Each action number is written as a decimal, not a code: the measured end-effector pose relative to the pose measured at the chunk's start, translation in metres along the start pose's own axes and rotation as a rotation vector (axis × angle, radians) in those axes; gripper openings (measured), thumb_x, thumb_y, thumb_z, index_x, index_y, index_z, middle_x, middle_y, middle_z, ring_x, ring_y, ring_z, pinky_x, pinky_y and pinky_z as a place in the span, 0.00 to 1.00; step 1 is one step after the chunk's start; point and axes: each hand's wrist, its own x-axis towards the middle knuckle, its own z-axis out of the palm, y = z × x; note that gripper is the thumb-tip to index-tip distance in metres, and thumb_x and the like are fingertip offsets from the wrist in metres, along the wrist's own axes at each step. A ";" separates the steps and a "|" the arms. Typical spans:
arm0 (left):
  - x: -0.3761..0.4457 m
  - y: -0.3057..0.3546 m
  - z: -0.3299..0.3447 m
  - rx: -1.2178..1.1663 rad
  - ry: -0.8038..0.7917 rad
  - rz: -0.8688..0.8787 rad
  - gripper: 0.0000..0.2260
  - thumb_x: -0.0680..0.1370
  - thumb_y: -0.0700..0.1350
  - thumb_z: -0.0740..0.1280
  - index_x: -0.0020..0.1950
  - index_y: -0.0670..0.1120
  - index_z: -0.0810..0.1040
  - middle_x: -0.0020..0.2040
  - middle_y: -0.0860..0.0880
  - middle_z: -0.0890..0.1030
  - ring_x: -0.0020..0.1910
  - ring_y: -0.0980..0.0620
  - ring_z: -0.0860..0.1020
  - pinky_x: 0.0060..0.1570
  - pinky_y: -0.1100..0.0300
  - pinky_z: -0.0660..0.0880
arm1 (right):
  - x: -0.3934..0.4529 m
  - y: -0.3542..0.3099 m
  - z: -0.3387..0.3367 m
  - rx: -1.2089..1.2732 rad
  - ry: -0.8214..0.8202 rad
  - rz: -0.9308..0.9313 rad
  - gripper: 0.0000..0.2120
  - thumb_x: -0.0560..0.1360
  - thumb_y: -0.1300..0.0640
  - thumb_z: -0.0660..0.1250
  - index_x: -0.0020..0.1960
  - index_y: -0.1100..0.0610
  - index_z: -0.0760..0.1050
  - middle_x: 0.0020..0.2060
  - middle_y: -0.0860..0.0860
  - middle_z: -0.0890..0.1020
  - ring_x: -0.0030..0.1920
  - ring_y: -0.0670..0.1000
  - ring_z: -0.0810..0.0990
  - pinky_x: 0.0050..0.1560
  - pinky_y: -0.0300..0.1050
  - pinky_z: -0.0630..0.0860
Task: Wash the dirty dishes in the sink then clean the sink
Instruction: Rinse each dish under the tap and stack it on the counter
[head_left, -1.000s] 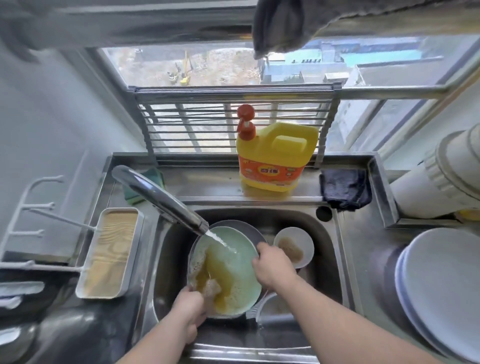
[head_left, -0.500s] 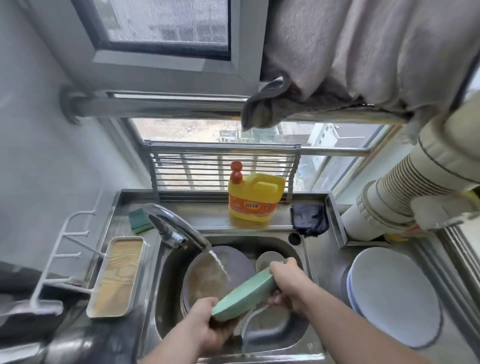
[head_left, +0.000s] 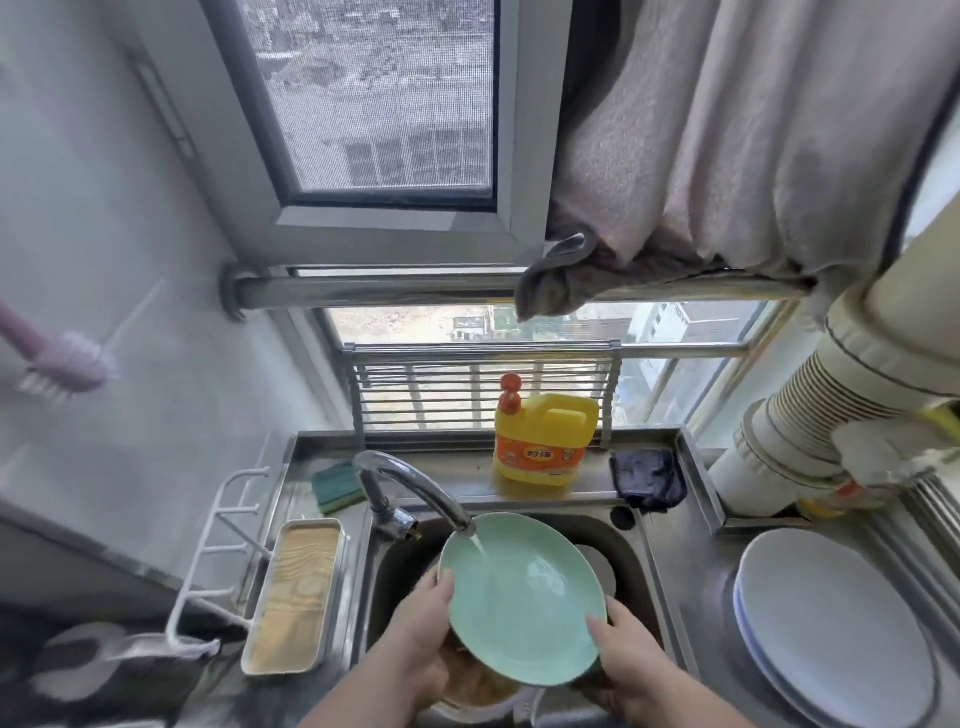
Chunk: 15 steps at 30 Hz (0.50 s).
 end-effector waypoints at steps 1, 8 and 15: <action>0.000 0.003 -0.006 -0.018 0.000 0.033 0.13 0.88 0.50 0.58 0.66 0.50 0.80 0.56 0.39 0.87 0.57 0.34 0.84 0.62 0.30 0.77 | 0.002 0.003 0.007 0.036 -0.031 0.001 0.08 0.83 0.61 0.66 0.62 0.56 0.79 0.46 0.60 0.88 0.41 0.64 0.88 0.40 0.60 0.84; 0.006 0.003 -0.025 -0.151 0.067 0.146 0.15 0.89 0.40 0.53 0.65 0.50 0.79 0.57 0.38 0.86 0.53 0.35 0.86 0.49 0.39 0.83 | 0.006 0.001 0.038 0.178 -0.005 -0.007 0.12 0.81 0.60 0.72 0.61 0.48 0.79 0.49 0.59 0.88 0.47 0.67 0.88 0.44 0.67 0.84; 0.025 -0.018 0.005 -0.261 0.127 0.022 0.12 0.86 0.40 0.61 0.64 0.50 0.81 0.58 0.38 0.86 0.51 0.31 0.86 0.46 0.31 0.82 | 0.005 -0.030 0.005 -0.108 -0.053 -0.283 0.18 0.85 0.54 0.64 0.66 0.32 0.76 0.50 0.45 0.88 0.51 0.49 0.88 0.54 0.55 0.85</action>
